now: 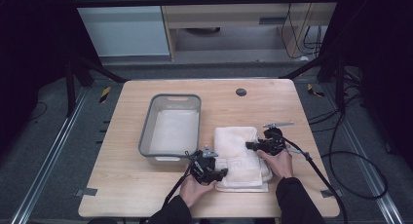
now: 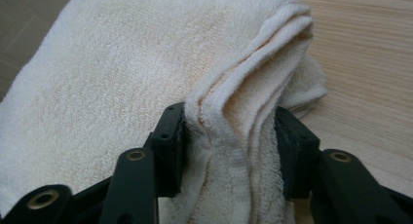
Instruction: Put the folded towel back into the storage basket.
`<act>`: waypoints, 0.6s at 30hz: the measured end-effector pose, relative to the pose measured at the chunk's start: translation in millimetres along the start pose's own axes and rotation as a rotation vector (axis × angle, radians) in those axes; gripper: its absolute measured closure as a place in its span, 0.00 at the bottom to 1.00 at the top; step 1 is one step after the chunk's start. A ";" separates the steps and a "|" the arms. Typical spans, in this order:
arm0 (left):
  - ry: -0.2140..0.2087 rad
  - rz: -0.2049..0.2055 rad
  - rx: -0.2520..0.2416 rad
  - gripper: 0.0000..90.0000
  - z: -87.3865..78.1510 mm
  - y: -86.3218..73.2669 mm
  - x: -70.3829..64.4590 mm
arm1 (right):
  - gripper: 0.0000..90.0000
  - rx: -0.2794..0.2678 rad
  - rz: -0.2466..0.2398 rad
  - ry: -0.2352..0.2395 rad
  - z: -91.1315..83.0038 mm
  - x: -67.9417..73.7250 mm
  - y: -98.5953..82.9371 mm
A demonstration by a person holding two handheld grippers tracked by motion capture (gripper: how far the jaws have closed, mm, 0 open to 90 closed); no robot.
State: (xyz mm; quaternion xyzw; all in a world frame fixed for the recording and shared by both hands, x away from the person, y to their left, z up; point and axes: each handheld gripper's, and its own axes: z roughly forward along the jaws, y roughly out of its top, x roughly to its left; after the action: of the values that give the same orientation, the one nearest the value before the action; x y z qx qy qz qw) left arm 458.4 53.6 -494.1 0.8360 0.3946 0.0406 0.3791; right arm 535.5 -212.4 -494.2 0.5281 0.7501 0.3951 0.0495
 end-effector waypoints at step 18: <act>-0.042 -0.011 -0.023 0.82 -6.4 -0.9 -0.3 | 0.74 -0.030 -0.024 0.003 -11.0 8.8 4.9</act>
State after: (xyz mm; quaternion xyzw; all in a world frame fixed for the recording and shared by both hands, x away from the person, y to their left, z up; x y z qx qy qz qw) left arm 455.4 57.6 -490.1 0.8300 0.3906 0.0256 0.3973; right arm 530.0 -210.4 -480.5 0.5177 0.7503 0.4067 0.0609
